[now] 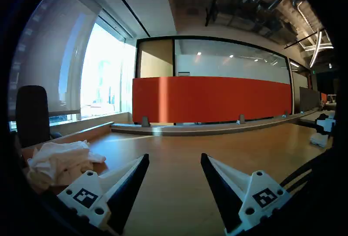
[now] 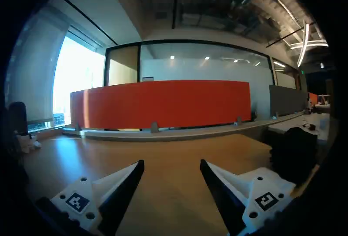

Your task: Fold towel

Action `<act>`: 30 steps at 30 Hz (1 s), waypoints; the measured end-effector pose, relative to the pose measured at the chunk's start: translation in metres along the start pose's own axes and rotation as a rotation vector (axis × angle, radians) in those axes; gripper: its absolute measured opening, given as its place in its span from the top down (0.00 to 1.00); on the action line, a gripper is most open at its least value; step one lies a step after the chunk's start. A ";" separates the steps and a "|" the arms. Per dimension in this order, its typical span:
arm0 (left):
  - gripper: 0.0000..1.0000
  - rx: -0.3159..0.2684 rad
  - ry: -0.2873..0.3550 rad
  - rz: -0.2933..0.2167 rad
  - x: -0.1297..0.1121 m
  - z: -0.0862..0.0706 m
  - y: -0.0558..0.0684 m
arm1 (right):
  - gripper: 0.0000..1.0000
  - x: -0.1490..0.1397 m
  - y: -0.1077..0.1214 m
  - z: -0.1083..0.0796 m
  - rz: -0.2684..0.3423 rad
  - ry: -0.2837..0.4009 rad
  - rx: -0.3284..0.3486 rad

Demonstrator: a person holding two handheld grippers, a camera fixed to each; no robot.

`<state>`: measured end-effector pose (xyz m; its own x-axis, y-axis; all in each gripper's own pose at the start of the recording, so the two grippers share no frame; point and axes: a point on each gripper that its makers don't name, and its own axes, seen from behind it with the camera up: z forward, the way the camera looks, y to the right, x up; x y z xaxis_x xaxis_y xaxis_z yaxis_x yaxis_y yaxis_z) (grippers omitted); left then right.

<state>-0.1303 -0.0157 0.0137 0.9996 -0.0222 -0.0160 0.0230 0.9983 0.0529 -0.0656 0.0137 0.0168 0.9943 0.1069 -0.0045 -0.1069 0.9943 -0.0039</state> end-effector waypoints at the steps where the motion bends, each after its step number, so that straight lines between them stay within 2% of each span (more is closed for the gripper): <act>1: 0.13 0.000 0.000 0.000 0.000 0.000 0.000 | 0.01 0.000 -0.001 0.000 -0.001 0.000 0.000; 14: 0.13 0.000 0.000 0.000 0.000 0.000 0.000 | 0.01 -0.002 -0.012 -0.004 -0.045 0.015 0.008; 30: 0.13 0.000 0.000 0.000 -0.001 0.000 0.000 | 0.01 -0.003 -0.015 -0.006 -0.044 0.015 0.012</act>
<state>-0.1309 -0.0156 0.0140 0.9996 -0.0224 -0.0162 0.0232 0.9983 0.0529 -0.0667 -0.0010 0.0110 0.9978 0.0630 -0.0192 -0.0629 0.9980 0.0080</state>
